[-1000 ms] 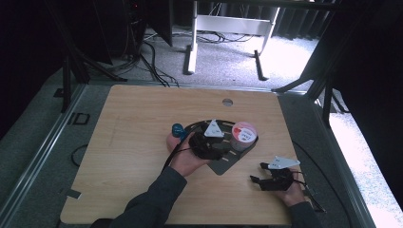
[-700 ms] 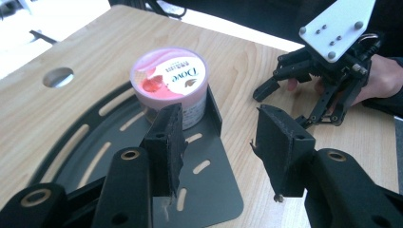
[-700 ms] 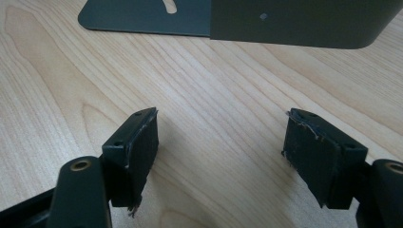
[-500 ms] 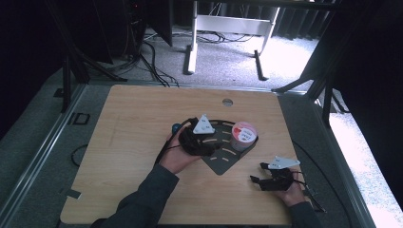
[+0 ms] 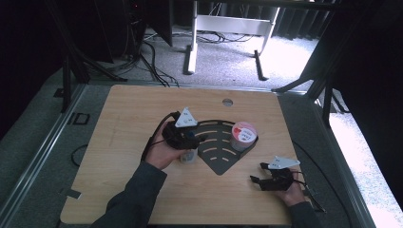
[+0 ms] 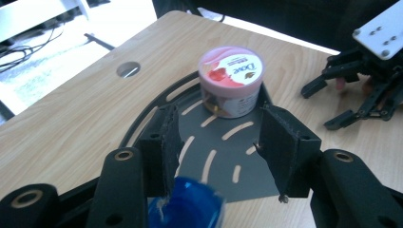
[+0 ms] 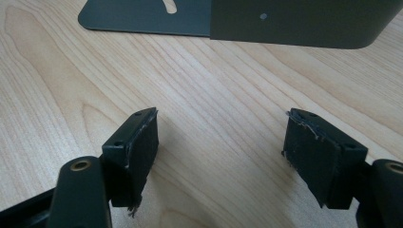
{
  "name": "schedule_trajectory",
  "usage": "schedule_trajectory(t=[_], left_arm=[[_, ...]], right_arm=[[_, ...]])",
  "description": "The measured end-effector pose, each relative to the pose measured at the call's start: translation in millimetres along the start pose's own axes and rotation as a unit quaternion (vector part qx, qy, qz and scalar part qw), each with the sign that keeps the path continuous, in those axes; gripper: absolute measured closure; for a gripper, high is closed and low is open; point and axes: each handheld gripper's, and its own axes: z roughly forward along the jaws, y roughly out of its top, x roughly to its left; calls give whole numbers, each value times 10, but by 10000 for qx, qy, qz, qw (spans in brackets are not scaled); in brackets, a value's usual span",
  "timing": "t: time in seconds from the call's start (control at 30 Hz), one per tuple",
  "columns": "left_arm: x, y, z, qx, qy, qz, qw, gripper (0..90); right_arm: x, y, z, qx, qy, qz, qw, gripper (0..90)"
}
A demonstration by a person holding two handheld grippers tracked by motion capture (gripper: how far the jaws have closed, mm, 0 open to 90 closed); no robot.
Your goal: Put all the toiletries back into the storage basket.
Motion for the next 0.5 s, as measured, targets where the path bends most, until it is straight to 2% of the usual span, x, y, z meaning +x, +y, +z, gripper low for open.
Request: schedule_trajectory(t=[0.3, 0.5], left_arm=[[96, -95, -41, 146, 109, -84, 9998, 486], [111, -122, -77, 248, 116, -26, 9996, 486]], right_arm=[[0, 0, 0, 0, 2, -2, 10000, 270], [1, 0, 0, -1, 6, -2, 10000, 269]])
